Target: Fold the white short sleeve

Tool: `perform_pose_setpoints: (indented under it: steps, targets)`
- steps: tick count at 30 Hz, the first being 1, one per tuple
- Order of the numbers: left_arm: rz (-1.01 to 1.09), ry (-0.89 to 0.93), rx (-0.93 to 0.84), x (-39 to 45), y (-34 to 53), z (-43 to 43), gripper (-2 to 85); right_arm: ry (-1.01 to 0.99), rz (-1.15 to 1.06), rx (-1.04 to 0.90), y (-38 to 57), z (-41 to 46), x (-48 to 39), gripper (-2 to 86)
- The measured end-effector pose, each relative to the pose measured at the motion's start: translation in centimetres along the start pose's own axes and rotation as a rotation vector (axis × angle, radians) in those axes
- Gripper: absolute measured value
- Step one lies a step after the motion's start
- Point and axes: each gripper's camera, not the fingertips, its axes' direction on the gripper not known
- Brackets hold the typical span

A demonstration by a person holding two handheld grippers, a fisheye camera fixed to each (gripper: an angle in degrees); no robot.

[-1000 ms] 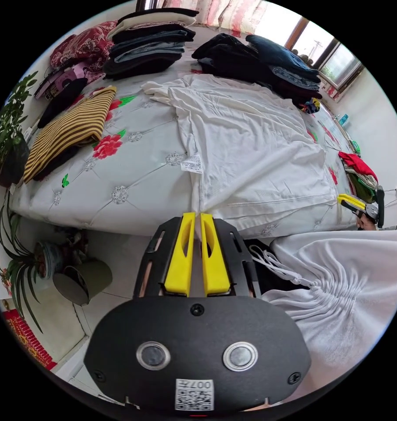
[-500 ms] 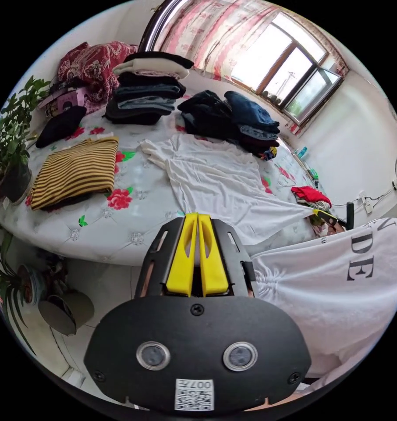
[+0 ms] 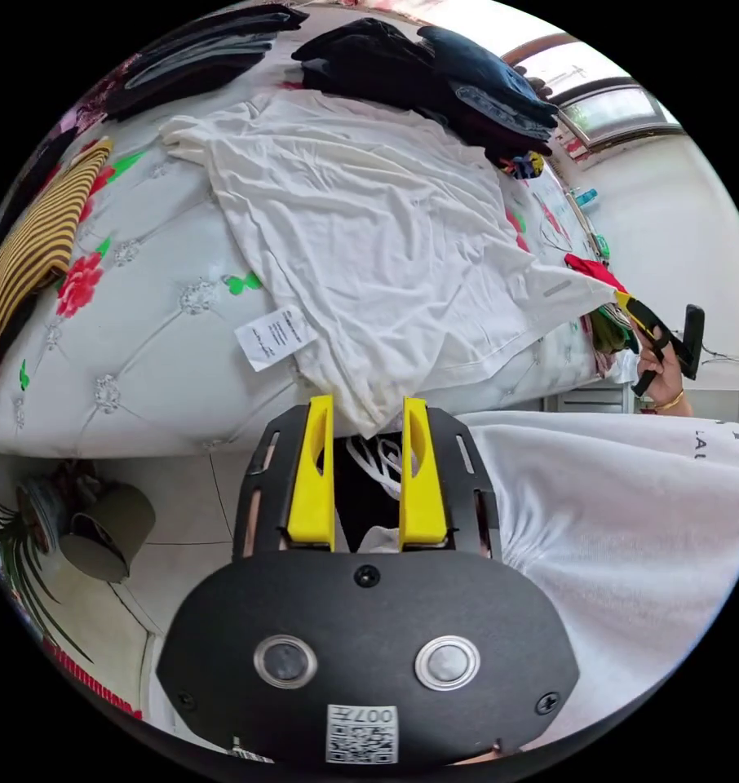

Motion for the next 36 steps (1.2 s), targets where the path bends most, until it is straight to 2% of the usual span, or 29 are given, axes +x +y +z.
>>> perform_pose_setpoints:
  steps: [2,6,8,14,18,23,27,29,31,34,36]
  targets:
    - [-0.020,-0.030,-0.048,-0.1,-0.8,1.7,10.6,-0.002,0.023,-0.001,0.8,0.4,0.7,-0.2]
    - [-0.055,-0.094,-0.076,-2.6,-2.3,2.2,1.3,-0.030,0.055,0.011,1.8,1.1,2.0,-0.2]
    - [-0.025,-0.038,-0.068,-3.7,-2.4,1.9,-0.1,-0.028,0.042,0.019,1.9,1.1,2.1,-0.2]
    - [-0.002,0.251,0.118,-7.5,2.2,-5.3,-0.9,-0.008,-0.017,0.021,4.1,-1.1,2.4,-0.2]
    - [0.058,0.372,0.183,-10.0,6.7,-11.1,-0.9,-0.064,-0.009,-0.101,6.9,-2.1,3.7,-0.2]
    - [0.087,0.335,0.203,-14.2,5.4,-13.7,-0.9,-0.156,-0.020,-0.138,6.1,-0.7,5.2,-0.2]
    - [0.036,0.380,0.341,-17.2,-3.6,-16.3,-0.9,-0.256,-0.026,0.046,-1.3,-0.4,6.0,-0.2]
    - [0.067,0.423,0.439,-16.7,-8.0,-19.6,-0.9,-0.224,-0.029,0.168,-5.4,-2.1,5.7,-0.2]
    - [0.131,0.431,0.585,-14.2,-12.0,-26.1,-0.9,-0.264,-0.053,0.371,-9.7,-6.7,4.4,-0.2]
    - [0.257,0.402,0.750,-9.9,-12.7,-34.9,-0.9,-0.348,-0.112,0.626,-11.2,-14.1,2.1,-0.2]
    - [0.342,0.362,0.810,-7.4,-11.3,-38.8,-0.9,-0.346,-0.175,0.720,-10.4,-17.8,0.6,-0.2]
